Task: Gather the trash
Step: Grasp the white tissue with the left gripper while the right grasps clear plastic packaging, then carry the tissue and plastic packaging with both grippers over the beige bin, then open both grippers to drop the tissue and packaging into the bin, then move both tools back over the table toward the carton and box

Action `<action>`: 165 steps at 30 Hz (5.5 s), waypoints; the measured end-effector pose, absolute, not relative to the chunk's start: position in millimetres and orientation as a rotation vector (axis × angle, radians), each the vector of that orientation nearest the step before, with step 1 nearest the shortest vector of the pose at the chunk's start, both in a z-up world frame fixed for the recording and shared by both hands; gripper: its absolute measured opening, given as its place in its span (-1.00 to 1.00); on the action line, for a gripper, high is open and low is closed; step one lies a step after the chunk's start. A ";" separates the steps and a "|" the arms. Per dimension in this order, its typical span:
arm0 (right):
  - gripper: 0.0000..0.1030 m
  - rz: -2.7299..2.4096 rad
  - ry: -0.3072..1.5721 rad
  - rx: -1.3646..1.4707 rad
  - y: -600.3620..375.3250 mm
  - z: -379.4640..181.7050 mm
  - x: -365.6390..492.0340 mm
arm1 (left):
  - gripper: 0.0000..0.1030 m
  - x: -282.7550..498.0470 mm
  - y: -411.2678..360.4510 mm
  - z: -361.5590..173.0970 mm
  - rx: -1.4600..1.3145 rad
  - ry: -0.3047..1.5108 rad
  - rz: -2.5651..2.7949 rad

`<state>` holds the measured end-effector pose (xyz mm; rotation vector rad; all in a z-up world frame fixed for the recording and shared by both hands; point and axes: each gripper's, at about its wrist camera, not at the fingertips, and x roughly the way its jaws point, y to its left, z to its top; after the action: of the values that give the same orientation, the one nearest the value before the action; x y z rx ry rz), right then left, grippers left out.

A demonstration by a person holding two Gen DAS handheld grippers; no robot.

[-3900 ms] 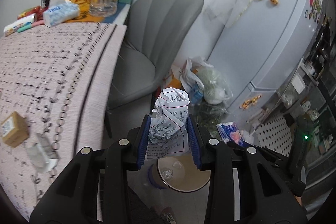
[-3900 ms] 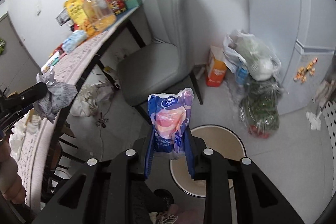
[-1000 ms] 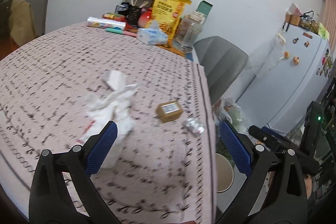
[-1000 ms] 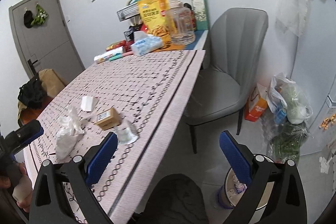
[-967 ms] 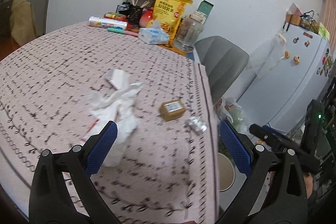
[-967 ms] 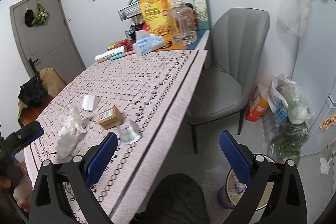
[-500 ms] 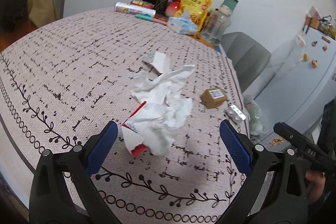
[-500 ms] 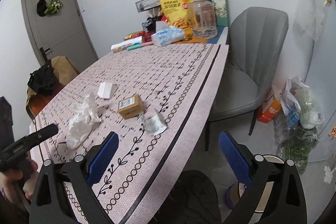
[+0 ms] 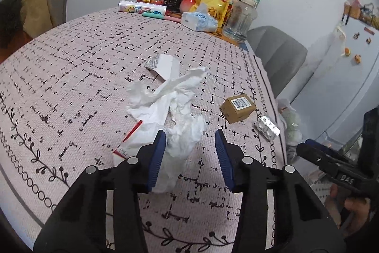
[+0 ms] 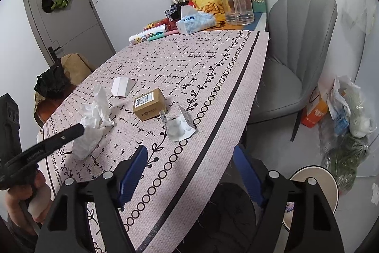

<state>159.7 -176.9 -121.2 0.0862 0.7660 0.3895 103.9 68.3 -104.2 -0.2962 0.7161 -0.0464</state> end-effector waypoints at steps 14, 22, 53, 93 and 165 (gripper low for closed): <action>0.18 0.463 0.775 0.030 -144.7 -124.8 185.6 | -0.81 88.1 84.5 -73.0 -0.342 0.641 -0.037; 0.03 0.464 0.781 0.009 -131.5 -131.6 201.3 | -0.81 70.8 90.0 -53.4 -0.345 0.599 -0.018; -0.48 0.486 0.694 -0.058 -162.3 -94.0 166.0 | -0.81 82.3 52.5 -38.5 -0.308 0.577 -0.086; -0.52 0.103 0.767 0.249 -415.3 -171.4 163.8 | -0.81 200.0 -231.9 -81.1 -0.042 0.831 -0.474; 0.85 0.080 0.643 0.288 -311.0 -116.8 167.1 | 0.88 158.9 -72.6 -49.2 -0.311 0.672 -0.255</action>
<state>167.1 -311.0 -116.8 0.2877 0.6431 0.0804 158.9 -72.6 -49.2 -0.3105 0.6718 -0.2552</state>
